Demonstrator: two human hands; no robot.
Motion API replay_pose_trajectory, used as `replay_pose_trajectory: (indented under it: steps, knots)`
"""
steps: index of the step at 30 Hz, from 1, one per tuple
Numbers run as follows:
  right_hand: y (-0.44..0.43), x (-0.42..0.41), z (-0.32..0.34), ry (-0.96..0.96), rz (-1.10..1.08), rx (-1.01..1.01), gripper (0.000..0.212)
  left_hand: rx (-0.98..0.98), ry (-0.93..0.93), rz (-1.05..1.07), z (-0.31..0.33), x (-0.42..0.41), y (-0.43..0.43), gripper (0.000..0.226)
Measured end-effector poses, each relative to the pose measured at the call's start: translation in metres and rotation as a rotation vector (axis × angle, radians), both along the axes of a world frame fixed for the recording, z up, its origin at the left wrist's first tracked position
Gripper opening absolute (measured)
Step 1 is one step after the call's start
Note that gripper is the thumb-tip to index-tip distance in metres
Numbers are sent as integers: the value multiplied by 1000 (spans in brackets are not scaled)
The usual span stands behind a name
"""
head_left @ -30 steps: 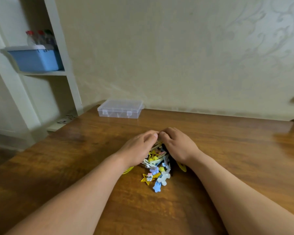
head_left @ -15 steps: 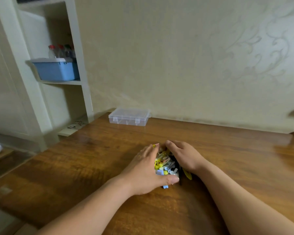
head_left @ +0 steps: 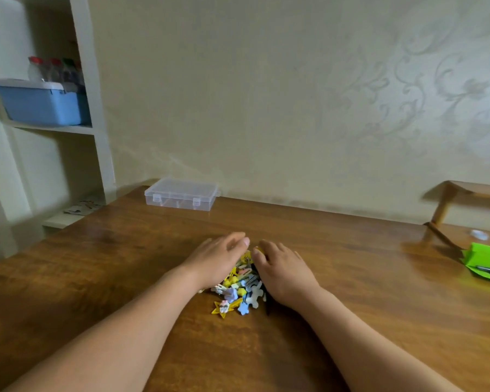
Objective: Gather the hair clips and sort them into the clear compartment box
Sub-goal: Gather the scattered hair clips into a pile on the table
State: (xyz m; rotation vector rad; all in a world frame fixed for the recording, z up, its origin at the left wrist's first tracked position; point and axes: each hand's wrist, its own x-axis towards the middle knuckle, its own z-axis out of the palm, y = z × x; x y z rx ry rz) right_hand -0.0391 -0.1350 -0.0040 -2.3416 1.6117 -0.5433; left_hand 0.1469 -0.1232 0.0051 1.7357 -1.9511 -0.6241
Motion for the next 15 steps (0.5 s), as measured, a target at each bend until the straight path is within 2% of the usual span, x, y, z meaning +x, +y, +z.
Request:
replay_pose_trajectory:
  steps: [5,7,9,11,15]
  knots:
    - [-21,3,5,-215,13,28,61,-56,170,-56,-3,8,3,60]
    - [-29,7,10,-198,52,71,60,-74,264,-44,-2,10,7,62]
    - [-36,11,10,-141,87,116,61,-68,295,-23,1,13,17,79]
    - [-39,12,10,-96,116,117,63,-19,181,-31,8,17,33,103]
    - [-35,7,11,-123,135,128,59,46,-118,-96,8,14,55,120]
